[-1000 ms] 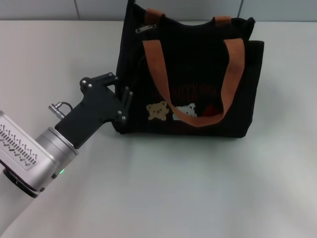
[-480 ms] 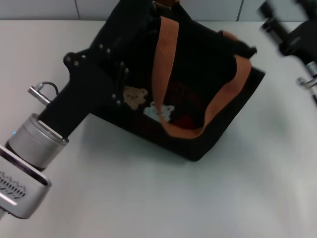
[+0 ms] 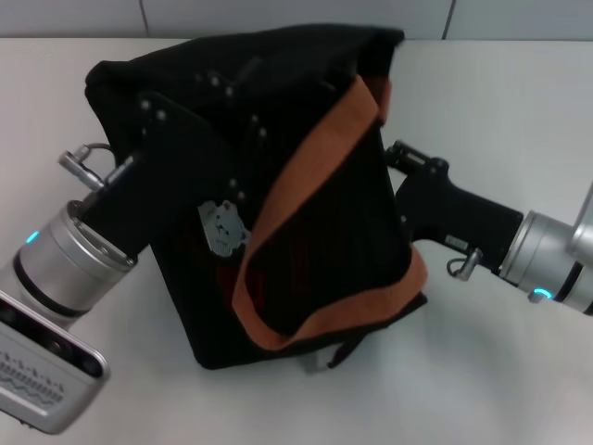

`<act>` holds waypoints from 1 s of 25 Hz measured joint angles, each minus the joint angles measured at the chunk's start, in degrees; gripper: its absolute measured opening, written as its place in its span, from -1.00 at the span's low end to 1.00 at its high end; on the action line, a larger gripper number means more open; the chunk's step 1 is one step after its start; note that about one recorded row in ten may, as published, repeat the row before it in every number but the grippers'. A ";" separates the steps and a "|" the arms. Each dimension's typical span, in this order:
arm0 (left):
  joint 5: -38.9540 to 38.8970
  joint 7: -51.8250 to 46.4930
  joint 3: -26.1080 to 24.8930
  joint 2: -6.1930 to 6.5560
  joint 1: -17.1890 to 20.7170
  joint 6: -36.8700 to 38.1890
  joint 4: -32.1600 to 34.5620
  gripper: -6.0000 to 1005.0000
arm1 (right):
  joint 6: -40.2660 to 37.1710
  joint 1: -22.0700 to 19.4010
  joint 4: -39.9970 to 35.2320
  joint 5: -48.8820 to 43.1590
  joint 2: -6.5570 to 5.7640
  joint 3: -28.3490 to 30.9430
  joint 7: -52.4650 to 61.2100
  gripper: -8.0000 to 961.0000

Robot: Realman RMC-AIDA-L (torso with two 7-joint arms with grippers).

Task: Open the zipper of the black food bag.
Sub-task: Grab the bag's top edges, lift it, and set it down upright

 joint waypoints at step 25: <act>4.96 13.97 3.61 -0.04 6.57 -4.33 -6.00 -0.81 | -15.82 -10.66 3.73 -0.18 -0.05 20.25 -15.67 0.74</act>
